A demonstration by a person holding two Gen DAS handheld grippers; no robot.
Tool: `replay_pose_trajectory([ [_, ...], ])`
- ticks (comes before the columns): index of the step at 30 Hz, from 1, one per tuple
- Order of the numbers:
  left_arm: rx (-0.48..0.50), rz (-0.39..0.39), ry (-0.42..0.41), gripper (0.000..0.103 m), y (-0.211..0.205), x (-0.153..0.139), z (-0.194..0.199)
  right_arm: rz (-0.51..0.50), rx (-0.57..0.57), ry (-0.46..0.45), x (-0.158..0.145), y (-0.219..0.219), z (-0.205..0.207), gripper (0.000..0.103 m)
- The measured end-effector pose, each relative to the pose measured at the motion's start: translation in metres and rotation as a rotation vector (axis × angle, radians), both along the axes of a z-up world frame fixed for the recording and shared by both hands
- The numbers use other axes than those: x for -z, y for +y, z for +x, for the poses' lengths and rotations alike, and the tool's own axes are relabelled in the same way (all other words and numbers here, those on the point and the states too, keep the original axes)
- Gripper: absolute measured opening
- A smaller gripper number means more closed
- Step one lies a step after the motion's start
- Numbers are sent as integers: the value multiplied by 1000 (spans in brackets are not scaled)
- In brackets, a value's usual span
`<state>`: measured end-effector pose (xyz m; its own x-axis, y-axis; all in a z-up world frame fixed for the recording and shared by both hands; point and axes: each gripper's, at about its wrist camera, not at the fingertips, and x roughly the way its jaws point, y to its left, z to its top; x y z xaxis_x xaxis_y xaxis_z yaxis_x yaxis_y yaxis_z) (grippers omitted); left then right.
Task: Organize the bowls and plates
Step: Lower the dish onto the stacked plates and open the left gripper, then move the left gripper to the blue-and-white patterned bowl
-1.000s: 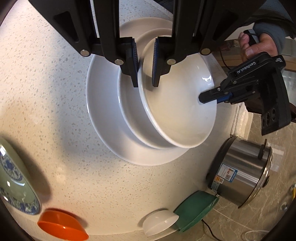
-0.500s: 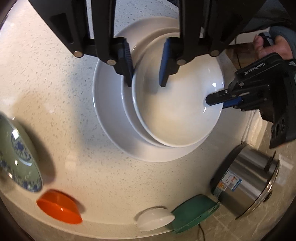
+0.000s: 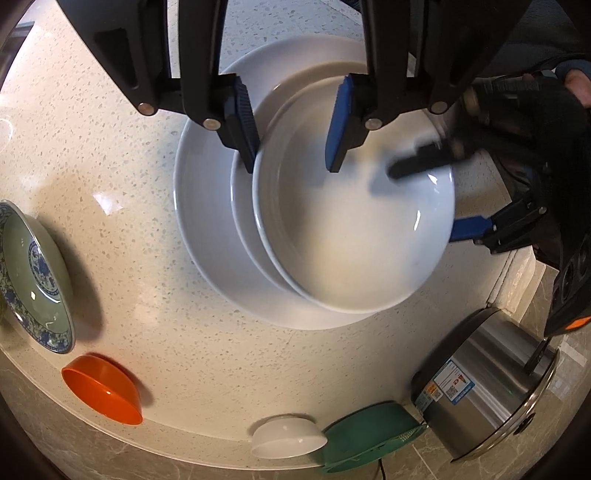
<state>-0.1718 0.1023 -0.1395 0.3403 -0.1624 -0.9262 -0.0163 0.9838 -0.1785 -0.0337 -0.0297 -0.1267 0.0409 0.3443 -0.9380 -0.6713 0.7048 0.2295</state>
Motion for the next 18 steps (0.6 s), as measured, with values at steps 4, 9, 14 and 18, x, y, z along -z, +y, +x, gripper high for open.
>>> replay_pose_trajectory([
  [4,-10,-15,-27,87,1,-3,0,-5,4,-2,1,0,-1,38],
  [9,-33,-45,-103,93,7,-16,-1,-13,13,-16,1,0,-1,38],
  [14,-57,-100,-121,95,17,-19,1,-18,20,-23,1,-1,2,38],
  [18,-79,-124,-134,95,25,-21,3,-26,41,-26,1,-3,7,38],
])
